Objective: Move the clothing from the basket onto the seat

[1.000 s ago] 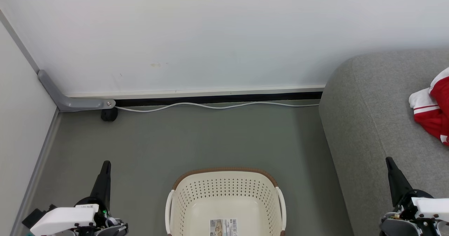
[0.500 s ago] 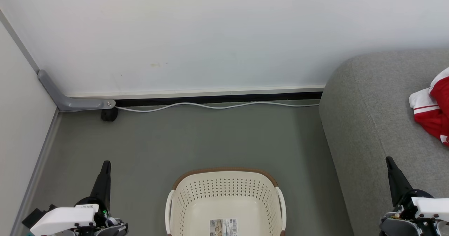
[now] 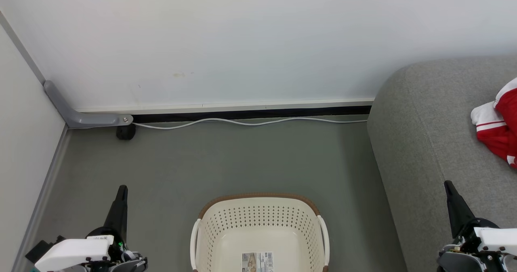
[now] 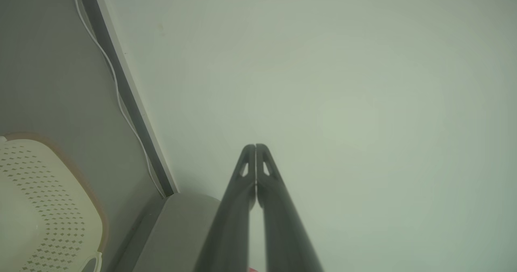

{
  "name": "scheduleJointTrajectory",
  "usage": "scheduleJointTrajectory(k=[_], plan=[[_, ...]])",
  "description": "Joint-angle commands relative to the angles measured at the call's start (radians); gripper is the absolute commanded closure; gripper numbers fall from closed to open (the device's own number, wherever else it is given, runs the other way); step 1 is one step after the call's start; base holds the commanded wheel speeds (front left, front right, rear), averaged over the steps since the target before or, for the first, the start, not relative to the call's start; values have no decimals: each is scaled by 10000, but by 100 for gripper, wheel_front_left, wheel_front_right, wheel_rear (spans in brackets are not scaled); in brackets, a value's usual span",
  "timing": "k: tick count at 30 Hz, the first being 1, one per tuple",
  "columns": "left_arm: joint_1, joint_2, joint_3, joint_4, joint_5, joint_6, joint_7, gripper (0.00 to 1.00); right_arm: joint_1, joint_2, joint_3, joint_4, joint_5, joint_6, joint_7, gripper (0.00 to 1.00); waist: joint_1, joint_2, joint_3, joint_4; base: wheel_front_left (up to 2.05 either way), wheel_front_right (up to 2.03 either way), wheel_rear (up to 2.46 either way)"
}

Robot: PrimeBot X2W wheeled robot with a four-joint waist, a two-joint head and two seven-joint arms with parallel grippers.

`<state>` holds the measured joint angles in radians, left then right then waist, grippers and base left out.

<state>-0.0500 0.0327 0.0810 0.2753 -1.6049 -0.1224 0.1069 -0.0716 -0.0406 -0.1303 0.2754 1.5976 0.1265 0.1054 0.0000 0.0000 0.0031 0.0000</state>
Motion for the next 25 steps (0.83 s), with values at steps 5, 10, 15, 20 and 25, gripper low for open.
scheduleJointTrajectory(k=[5, 10, 15, 20, 25], plan=[[-580, 175, 327, -301, -38, -83, 63, 100, -364, -101, 159, -307, 105, 42, 83, 100, 0, 0, 0, 0, 0, 0, 0], [-580, 175, 327, -301, -38, -83, 63, 100, -364, -100, 159, -307, 105, 42, 84, 100, 0, 0, 0, 0, 0, 0, 0], [-580, 175, 327, -301, -38, -83, 63, 100, -364, -100, 158, -307, 104, 42, 84, 100, 0, 0, 0, 0, 0, 0, 0], [-580, 175, 327, -301, -38, -83, 63, 100, -364, -100, 158, -307, 104, 42, 84, 100, 0, 0, 0, 0, 0, 0, 0], [-580, 175, 327, -301, -38, -83, 63, 100, -364, -99, 157, -307, 104, 42, 84, 100, 0, 0, 0, 0, 0, 0, 0]])
